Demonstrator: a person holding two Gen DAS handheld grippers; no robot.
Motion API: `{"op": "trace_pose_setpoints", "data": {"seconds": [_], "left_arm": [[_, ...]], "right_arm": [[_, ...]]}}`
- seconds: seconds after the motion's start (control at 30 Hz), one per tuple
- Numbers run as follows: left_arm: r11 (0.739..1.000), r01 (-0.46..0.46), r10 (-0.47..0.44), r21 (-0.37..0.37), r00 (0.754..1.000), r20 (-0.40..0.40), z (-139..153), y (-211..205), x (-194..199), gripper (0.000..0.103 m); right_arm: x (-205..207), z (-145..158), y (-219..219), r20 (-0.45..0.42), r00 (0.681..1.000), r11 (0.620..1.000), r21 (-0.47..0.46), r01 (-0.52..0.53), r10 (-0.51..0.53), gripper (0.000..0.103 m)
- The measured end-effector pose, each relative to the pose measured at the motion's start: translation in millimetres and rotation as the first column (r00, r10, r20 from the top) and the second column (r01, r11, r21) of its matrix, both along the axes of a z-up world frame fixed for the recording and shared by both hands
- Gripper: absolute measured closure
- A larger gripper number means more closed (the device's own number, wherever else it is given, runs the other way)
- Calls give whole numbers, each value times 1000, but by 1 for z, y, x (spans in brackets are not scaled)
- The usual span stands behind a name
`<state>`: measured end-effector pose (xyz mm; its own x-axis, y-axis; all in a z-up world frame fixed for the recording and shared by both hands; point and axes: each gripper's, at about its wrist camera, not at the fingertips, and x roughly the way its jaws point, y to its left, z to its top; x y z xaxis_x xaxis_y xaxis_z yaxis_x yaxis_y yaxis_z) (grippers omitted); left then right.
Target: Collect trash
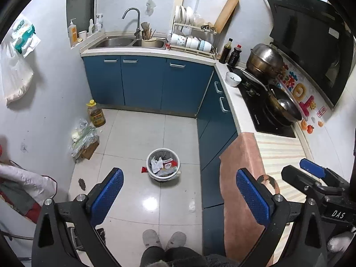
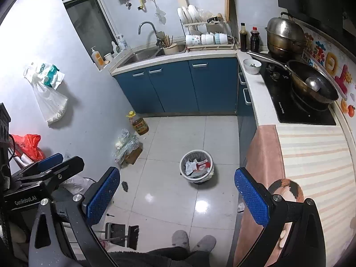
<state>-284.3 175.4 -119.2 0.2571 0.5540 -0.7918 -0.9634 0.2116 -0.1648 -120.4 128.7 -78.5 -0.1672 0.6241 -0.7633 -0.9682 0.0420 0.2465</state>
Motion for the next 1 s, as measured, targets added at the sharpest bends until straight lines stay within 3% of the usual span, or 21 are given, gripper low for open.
{"op": "trace_pose_setpoints", "data": {"seconds": [0.6, 1.0], "left_arm": [[1000, -2, 1, -11, 1000, -22, 5, -11, -1, 0], [1000, 12, -12, -24, 1000, -13, 20, -17, -9, 0]], "right_arm": [[2, 0, -11, -1, 1000, 1000, -12, -10, 10, 0], [5, 22, -19, 20, 1000, 1000, -9, -8, 8, 0]]}}
